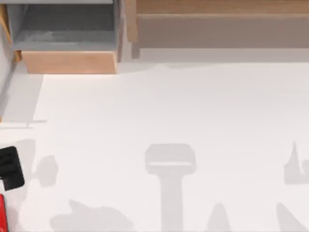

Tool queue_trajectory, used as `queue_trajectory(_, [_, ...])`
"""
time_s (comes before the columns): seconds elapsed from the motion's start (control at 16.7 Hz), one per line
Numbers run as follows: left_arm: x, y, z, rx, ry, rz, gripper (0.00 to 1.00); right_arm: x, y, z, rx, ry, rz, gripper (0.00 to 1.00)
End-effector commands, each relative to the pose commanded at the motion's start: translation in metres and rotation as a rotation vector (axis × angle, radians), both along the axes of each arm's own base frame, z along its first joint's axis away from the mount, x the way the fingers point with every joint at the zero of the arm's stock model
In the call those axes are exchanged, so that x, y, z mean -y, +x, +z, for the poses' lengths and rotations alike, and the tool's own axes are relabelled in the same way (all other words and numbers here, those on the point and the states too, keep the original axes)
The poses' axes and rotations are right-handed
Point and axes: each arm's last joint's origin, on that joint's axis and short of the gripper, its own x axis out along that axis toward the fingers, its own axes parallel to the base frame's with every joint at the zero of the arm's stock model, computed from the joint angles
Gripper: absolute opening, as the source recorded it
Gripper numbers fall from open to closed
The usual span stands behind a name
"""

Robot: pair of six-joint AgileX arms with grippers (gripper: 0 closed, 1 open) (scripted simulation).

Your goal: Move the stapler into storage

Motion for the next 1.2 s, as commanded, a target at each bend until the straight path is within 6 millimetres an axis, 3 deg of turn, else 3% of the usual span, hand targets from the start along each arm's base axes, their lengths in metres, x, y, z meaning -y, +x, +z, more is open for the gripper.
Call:
queue_trajectory(0.24, [-0.003,0.026,-0.006,-0.363,-0.044,0.079,1.0,0.0,0.0,0.0,0.0,0.0,0.0,1.0])
queue_trajectory(0.48, [-0.006,0.042,-0.012,-0.568,-0.061,0.13,1.0,0.0,0.0,0.0,0.0,0.0,0.0,1.0])
queue_trajectory(0.9, [-0.005,0.044,-0.014,-0.595,-0.061,0.132,1.0,0.0,0.0,0.0,0.0,0.0,0.0,1.0])
queue_trajectory(1.2, [-0.006,0.047,-0.042,-0.577,-0.063,0.136,1.0,0.0,0.0,0.0,0.0,0.0,0.0,1.0])
